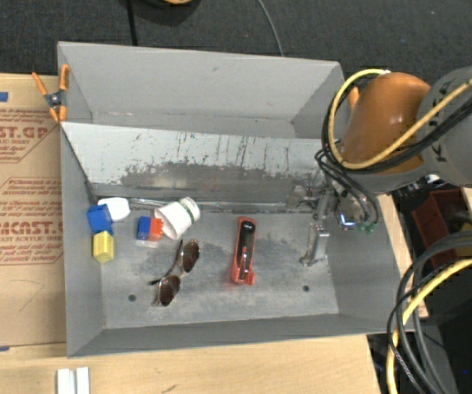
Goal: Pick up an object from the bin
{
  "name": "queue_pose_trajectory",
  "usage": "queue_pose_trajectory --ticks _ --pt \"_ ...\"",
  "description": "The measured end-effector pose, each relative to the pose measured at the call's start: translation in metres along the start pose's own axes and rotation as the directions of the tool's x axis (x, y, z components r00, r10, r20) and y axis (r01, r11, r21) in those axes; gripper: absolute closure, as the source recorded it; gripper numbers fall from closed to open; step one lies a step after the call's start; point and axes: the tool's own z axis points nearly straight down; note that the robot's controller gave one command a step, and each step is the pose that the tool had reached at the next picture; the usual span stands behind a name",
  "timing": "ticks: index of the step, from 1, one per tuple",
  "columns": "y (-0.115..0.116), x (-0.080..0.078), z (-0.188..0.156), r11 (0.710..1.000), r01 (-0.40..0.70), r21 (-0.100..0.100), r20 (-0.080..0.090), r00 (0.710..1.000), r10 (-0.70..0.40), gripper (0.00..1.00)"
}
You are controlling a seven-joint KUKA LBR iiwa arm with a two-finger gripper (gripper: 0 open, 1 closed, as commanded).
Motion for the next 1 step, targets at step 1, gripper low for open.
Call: queue_pose_trajectory --ticks 1 --pt "0.0002 -0.0017 -0.0048 1.0 0.001 0.001 0.008 1.0 -0.001 0.0"
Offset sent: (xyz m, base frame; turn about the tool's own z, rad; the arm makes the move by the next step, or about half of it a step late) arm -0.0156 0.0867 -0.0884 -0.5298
